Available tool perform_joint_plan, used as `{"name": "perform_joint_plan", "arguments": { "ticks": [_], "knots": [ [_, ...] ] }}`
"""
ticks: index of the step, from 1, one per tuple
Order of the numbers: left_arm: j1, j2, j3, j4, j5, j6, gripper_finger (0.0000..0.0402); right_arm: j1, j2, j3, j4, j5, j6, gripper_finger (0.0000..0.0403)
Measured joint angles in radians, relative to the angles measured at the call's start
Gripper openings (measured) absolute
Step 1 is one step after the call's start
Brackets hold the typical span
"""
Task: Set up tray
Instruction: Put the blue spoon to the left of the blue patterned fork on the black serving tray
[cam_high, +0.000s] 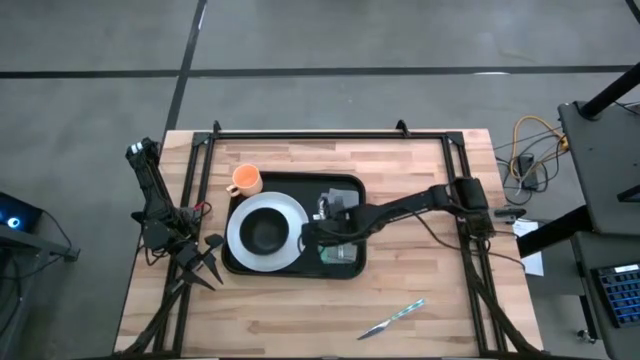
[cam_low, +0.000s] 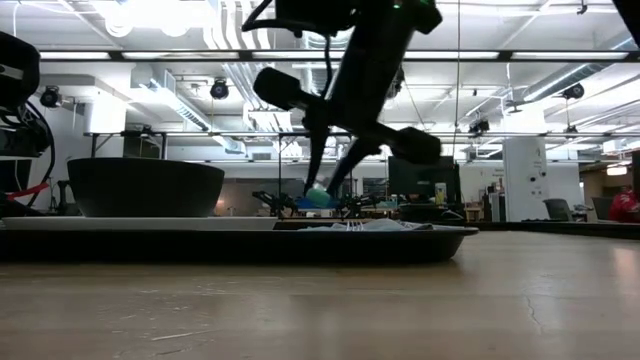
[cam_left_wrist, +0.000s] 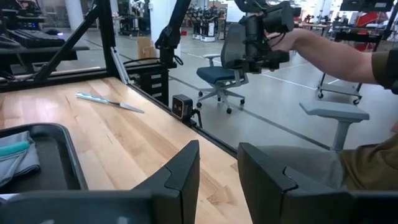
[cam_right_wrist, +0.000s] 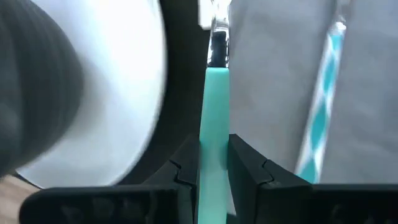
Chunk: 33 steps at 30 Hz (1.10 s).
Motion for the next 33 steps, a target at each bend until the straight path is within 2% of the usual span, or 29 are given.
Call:
{"name": "perform_joint_plan", "arguments": {
  "ticks": [16,29,33],
  "knots": [
    [-0.001,0.000,0.000,0.000,0.001,0.000,0.0091,-0.037,0.014,-0.002,-0.047,0.013,0.027,0.0041],
    [0.000,0.000,0.000,0.000,0.001,0.000,0.0091,-0.047,0.098,-0.003,-0.022,-0.076,0.010,0.0041],
    [-0.001,0.000,0.000,0.000,0.001,0.000,0.0091,-0.049,0.106,-0.001,-0.029,-0.082,0.017,0.0057]
  ]
}}
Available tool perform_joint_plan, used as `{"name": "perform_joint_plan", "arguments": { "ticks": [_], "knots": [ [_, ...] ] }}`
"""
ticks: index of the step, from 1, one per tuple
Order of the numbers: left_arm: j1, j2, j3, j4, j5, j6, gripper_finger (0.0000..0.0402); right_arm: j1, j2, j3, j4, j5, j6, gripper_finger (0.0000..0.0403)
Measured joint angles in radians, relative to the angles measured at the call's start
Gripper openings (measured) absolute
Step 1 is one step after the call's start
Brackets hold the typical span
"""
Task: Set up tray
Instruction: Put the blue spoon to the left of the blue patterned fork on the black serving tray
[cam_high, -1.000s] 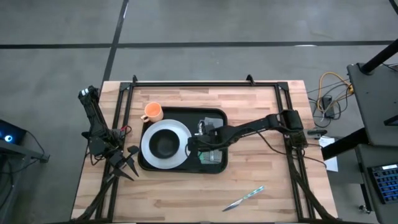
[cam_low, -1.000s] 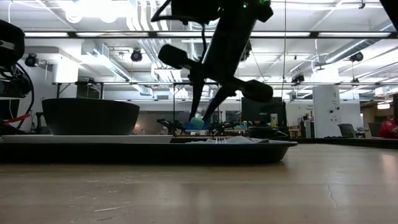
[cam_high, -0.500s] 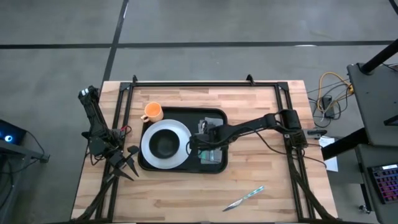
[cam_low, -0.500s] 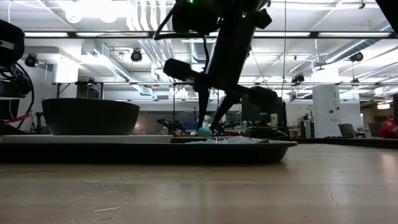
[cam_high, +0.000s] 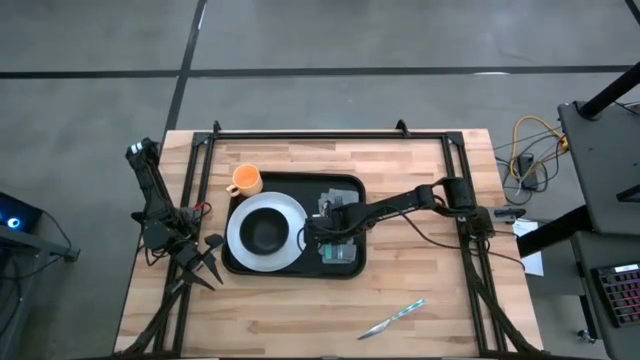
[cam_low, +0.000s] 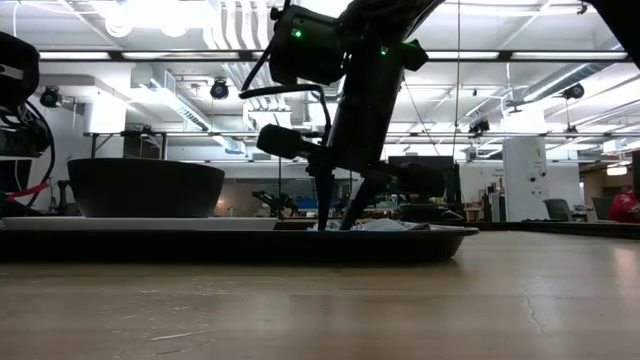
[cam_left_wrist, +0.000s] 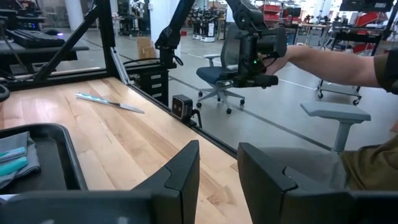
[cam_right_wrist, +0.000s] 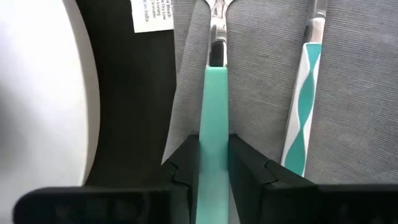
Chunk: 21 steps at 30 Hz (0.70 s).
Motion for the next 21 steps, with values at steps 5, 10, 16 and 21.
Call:
{"name": "perform_joint_plan", "arguments": {
  "ticks": [5,10,16,21],
  "knots": [
    [0.000,0.000,0.000,0.000,0.000,0.000,0.0091,-0.001,0.000,0.000,-0.008,0.011,0.014,0.0082],
    [0.000,0.000,0.000,0.000,0.000,0.000,0.0091,-0.002,0.001,0.012,-0.019,0.014,-0.010,0.0080],
    [0.000,0.000,0.000,0.000,0.000,0.000,0.0091,-0.004,0.003,0.038,-0.040,0.017,-0.045,0.0070],
    [0.000,0.000,0.000,0.000,0.000,0.000,0.0091,-0.006,0.003,0.065,-0.098,0.024,-0.049,0.0078]
  ]
}}
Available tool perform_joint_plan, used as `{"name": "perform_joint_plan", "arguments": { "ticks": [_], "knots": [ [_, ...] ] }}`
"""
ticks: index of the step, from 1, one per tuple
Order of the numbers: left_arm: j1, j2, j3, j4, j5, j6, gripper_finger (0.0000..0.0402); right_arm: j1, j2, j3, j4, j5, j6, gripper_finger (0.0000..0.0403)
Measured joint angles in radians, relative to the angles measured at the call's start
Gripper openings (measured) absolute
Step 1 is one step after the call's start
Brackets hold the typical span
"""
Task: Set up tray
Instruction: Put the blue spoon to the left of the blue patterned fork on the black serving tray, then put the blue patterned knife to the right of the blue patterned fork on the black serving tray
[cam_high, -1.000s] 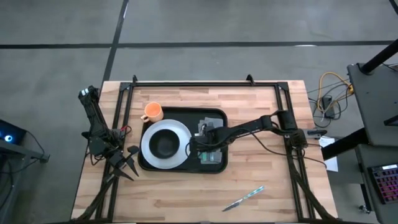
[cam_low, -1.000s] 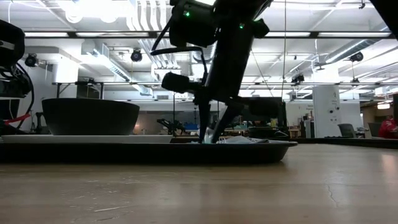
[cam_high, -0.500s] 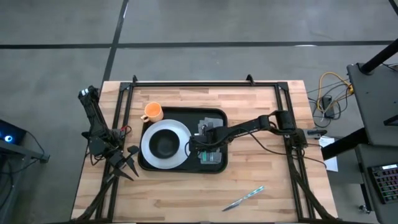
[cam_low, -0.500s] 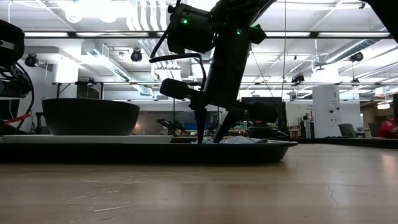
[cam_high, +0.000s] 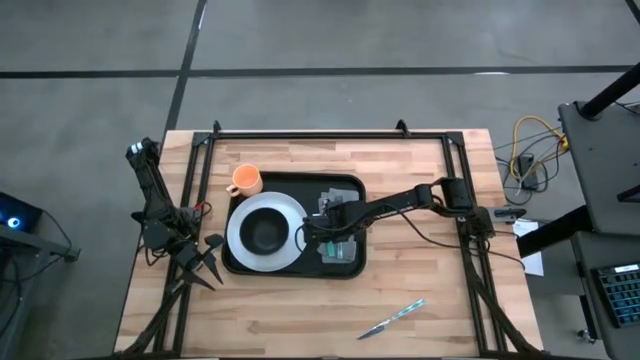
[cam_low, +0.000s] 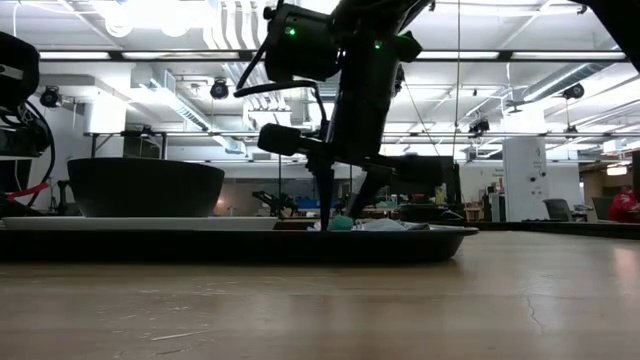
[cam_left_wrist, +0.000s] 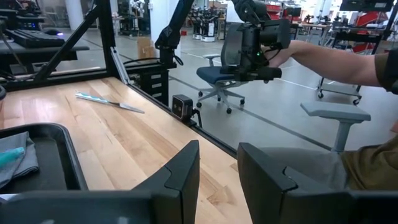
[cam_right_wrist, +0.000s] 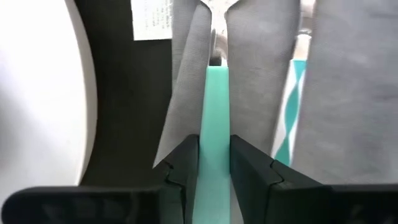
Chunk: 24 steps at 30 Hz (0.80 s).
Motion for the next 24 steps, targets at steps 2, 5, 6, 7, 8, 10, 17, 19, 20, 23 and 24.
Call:
{"name": "perform_joint_plan", "arguments": {
  "ticks": [2,5,6,7,8,10,17,19,20,23,24],
  "knots": [
    [0.000,0.000,0.000,0.000,0.000,0.000,0.0091,0.000,0.000,0.002,-0.008,0.000,-0.002,0.0084],
    [0.000,0.000,0.000,0.000,0.000,0.000,0.0091,0.000,0.000,0.002,-0.007,0.000,-0.002,0.0093],
    [0.000,0.000,0.000,0.000,0.000,0.000,0.0091,0.000,0.000,0.002,-0.007,0.000,-0.002,0.0096],
    [0.000,0.000,0.000,0.000,0.000,0.000,0.0091,0.000,-0.001,0.002,-0.007,0.000,-0.002,0.0099],
    [0.000,0.000,0.000,0.000,0.000,0.000,0.0091,0.000,-0.001,0.002,-0.007,0.000,-0.002,0.0102],
    [0.000,0.000,0.000,0.000,0.000,0.000,0.0091,0.000,-0.001,0.003,-0.006,0.000,-0.002,0.0108],
    [0.000,0.000,0.000,0.000,0.000,0.000,0.0091,-0.001,-0.008,0.003,-0.007,-0.001,-0.015,0.0125],
    [0.000,0.000,0.000,0.000,0.000,0.000,0.0091,-0.003,-0.013,0.004,-0.009,-0.003,-0.024,0.0129],
    [0.000,0.000,0.000,0.000,0.000,0.000,0.0091,-0.003,-0.016,0.004,-0.010,-0.003,-0.030,0.0131],
    [0.000,0.000,0.000,0.000,0.000,0.000,0.0091,-0.005,-0.035,0.004,-0.013,-0.003,-0.051,0.0135],
    [0.000,0.000,0.000,0.000,0.000,0.000,0.0091,-0.005,-0.041,0.004,-0.014,-0.003,-0.060,0.0135]
  ]
}}
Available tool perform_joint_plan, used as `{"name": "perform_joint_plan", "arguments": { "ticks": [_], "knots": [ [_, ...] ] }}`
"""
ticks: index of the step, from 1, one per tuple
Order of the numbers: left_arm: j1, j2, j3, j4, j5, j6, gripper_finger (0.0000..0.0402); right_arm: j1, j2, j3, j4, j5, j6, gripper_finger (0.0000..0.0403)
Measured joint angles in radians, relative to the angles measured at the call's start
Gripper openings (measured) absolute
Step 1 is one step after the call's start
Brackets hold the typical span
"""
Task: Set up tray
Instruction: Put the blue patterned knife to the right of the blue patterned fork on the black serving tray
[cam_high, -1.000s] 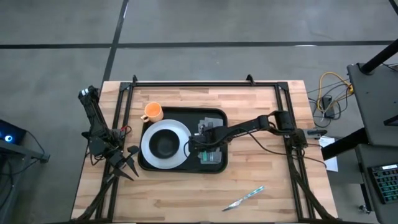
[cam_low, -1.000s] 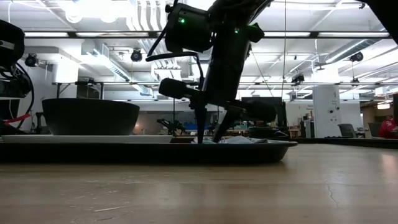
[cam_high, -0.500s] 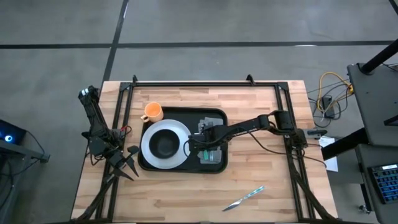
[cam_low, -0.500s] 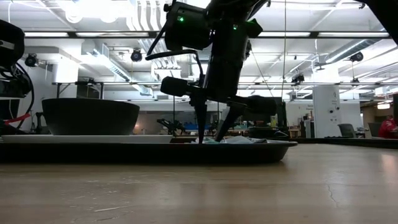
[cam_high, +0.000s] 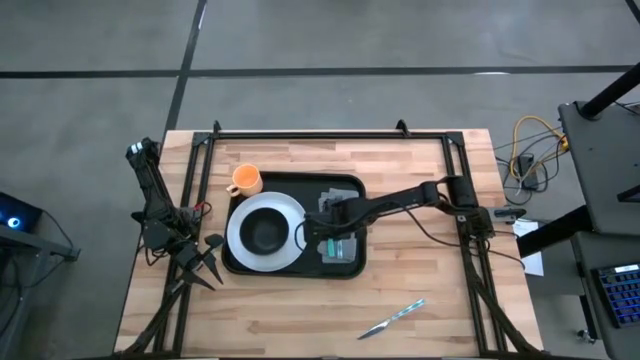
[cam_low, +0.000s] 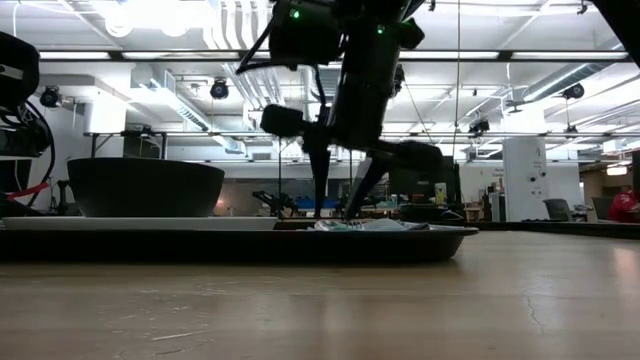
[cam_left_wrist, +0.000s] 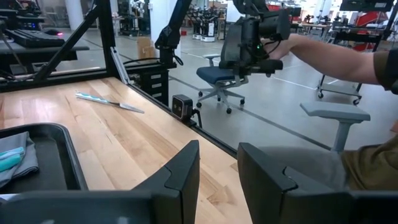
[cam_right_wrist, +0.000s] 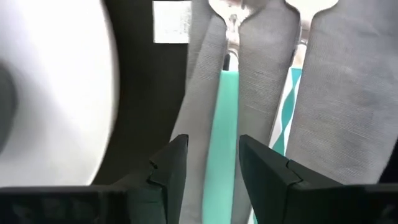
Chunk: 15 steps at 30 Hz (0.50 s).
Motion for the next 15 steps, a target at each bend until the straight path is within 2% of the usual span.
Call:
{"name": "perform_joint_plan", "arguments": {
  "ticks": [7,11,15],
  "knots": [
    [0.000,0.000,0.000,0.000,0.000,0.000,0.0091,0.001,-0.069,0.000,-0.060,0.000,-0.080,0.0128],
    [0.000,0.000,0.000,0.000,0.000,0.000,0.0091,0.009,-0.100,0.001,-0.075,-0.004,-0.233,0.0130],
    [0.000,0.000,0.000,0.000,0.000,0.000,0.0091,0.026,-0.112,0.001,-0.075,-0.062,-0.392,0.0134]
  ]
}}
